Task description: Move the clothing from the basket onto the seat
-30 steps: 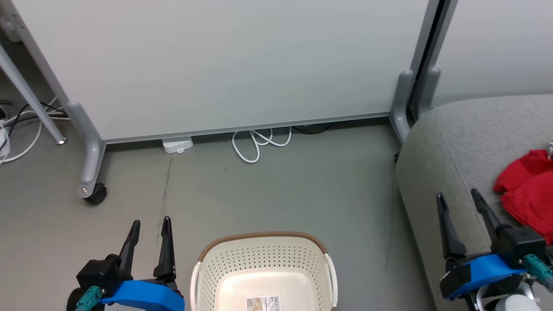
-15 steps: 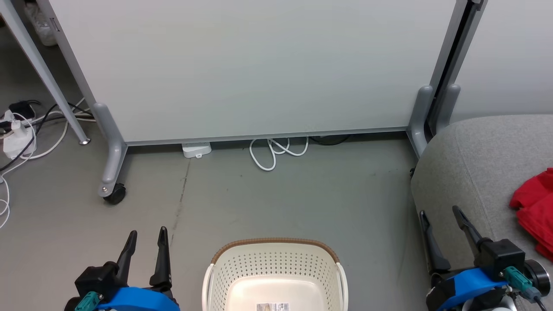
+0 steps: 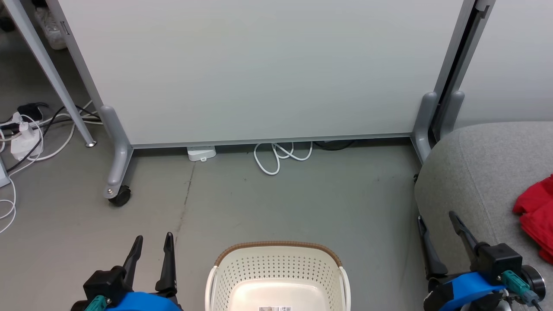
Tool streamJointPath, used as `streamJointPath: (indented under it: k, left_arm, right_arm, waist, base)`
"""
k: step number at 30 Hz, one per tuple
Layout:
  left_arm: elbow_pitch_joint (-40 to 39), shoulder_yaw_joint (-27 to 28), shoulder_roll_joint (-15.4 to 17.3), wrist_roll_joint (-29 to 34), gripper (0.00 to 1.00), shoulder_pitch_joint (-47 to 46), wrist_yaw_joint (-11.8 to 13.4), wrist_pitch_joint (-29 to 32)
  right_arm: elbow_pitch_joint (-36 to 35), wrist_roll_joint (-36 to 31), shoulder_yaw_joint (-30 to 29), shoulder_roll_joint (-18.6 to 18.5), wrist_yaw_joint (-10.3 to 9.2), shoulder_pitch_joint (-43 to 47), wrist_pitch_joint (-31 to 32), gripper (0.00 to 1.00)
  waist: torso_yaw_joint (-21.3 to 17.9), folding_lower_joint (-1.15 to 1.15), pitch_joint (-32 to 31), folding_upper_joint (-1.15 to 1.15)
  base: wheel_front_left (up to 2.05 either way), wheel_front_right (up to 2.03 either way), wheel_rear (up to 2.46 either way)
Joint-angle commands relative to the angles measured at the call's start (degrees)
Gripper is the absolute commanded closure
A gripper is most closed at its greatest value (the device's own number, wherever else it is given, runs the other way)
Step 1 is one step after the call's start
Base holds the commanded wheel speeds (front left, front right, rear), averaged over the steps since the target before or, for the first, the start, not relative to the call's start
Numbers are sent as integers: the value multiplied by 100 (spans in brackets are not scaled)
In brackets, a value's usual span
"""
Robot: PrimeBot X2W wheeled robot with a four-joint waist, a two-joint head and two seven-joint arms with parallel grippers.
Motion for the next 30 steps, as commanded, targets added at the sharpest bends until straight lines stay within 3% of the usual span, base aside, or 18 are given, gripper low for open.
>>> streamJointPath:
  k: [1, 9, 10, 15, 30]
  left_arm:
    - [-2, -19, 2, 45, 0, 45, -44, -28]
    - [-28, 19, 22, 82, 0, 75, -28, -28]
    - [-9, 21, 20, 66, 100, 43, -20, 1]
    - [216, 21, -52, -4, 100, 212, -20, 48]
    - [-45, 278, -110, -1548, 100, 44, 3, 497]
  right_arm:
    - [26, 42, 1, 16, 1, 92, -32, 0]
    - [51, 117, 23, 16, 1, 95, -45, 0]
    - [49, 90, 24, 2, 0, 16, -21, 100]
    - [314, 135, 7, 10, 0, 87, 15, 100]
    - [288, 1999, -90, 9, 0, -56, 380, 100]
  waist:
    - [6, 0, -4, 0]
    - [14, 0, -19, 0]
    - [16, 0, -20, 0]
    - [16, 0, -20, 0]
    - [-48, 0, 17, 0]
  base:
    - [0, 0, 0]
    - [0, 0, 0]
    - [0, 0, 0]
    - [0, 0, 0]
    - [0, 0, 0]
